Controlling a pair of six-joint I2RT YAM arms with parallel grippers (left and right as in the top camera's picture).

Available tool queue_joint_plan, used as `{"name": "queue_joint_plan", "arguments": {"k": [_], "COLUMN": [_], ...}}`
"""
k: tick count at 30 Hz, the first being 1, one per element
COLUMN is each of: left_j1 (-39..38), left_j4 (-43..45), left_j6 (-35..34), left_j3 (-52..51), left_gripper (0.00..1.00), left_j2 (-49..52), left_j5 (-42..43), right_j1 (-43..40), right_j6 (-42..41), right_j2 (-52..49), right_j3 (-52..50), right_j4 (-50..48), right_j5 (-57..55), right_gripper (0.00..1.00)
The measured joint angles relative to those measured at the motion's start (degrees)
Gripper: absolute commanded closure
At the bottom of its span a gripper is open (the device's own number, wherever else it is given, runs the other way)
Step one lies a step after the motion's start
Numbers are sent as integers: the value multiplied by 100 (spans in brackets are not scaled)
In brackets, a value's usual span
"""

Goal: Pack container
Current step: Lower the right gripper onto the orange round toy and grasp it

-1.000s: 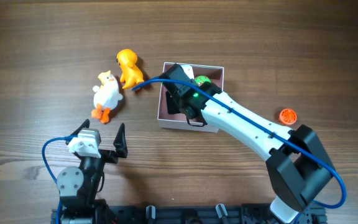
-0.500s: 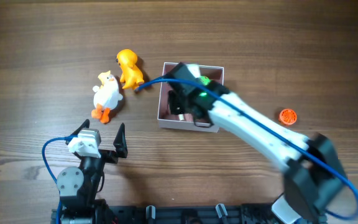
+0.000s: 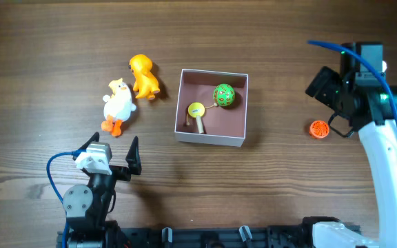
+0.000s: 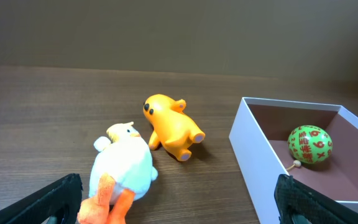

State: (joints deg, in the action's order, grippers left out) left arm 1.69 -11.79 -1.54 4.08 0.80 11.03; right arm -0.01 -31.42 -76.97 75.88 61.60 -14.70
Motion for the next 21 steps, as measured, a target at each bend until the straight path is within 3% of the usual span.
{"name": "queue_joint_plan", "arguments": {"k": [14, 21], "left_j1": [0, 0], "left_j4": [0, 0], "left_j6": [0, 0], "left_j3": [0, 0], "left_gripper": [0, 0], "left_j2": [0, 0], "left_j5": [0, 0], "right_j1": [-192, -195], "right_j6": [793, 1259], "right_j2": [-1661, -1834], "right_j3": [-881, -1032], "right_j4": [-623, -1193], "right_j5": [321, 413], "right_gripper": [0, 0]}}
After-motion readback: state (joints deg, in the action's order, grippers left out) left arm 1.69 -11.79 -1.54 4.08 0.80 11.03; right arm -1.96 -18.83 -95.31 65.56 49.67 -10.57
